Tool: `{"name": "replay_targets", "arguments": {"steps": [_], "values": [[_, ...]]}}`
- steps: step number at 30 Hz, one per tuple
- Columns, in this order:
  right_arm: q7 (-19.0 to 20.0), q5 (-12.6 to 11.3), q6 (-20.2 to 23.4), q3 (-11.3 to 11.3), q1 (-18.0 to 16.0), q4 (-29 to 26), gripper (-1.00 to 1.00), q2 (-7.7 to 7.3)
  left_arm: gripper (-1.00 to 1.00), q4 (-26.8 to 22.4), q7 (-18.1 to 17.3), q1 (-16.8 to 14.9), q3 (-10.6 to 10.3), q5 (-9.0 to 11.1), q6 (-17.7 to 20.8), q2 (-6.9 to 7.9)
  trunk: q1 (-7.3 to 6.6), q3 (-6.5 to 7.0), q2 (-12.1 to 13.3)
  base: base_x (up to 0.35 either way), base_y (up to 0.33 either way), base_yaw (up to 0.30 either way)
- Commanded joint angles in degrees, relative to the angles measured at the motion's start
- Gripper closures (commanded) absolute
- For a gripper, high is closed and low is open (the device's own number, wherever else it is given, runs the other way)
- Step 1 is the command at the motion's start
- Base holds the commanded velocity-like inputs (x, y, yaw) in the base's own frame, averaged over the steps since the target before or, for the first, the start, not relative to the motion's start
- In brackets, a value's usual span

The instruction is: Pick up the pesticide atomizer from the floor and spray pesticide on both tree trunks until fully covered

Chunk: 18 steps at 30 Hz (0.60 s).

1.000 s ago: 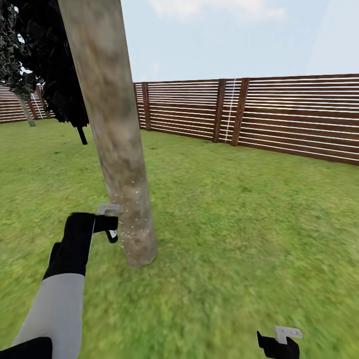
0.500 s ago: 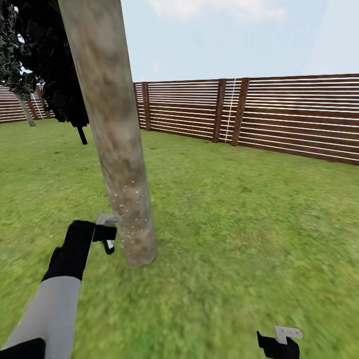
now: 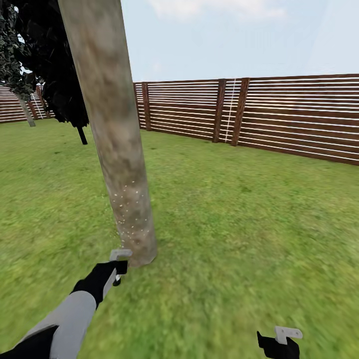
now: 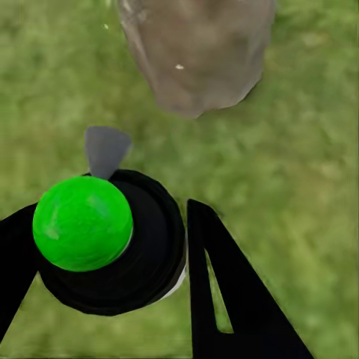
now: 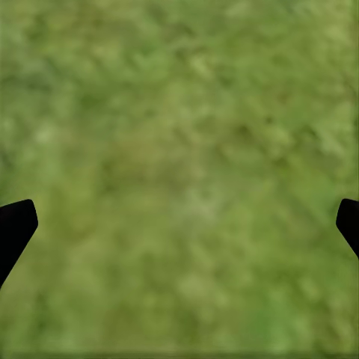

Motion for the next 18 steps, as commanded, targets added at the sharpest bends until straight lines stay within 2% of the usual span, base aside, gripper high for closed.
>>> {"name": "replay_targets", "arguments": {"steps": [1, 4, 9, 11, 18], "values": [[0.0, 0.0, 0.0, 0.0, 0.0, 0.0, -1.00, 0.00, 1.00, 1.9, 0.8, 0.0, 0.0, 0.0, -0.2, -0.02, 0.00, 0.00, 0.0, 0.000, 0.000, 0.000], [0.0, 0.0, 0.0, 0.0, 0.0, 0.0, -1.00, 0.00, 1.00, 4.8, 1.3, 0.1, -0.1, 0.0, -0.6, -0.98, 0.00, 0.00, 0.0, 0.006, 0.000, 0.000], [0.0, 0.0, -0.1, 0.0, 0.0, -0.1, -1.00, 0.00, 1.00, 5.6, 1.4, 0.1, 0.0, 0.1, 0.8, -1.52, 0.00, 0.00, 0.0, 0.295, -0.031, 0.003], [-0.1, 0.0, -0.1, 0.0, 0.0, -0.1, -1.00, 0.00, 1.00, 5.5, 1.5, 0.1, 0.1, 0.1, 2.0, -1.66, 0.00, 0.00, 0.0, 0.218, -0.140, 0.175], [-0.1, 0.0, 0.0, 0.0, 0.0, -0.1, -1.00, 0.00, 1.00, 5.5, 1.5, 0.1, 0.1, 0.1, 2.1, -1.86, 0.00, 0.00, 0.0, -0.124, -0.233, 0.264]]}}
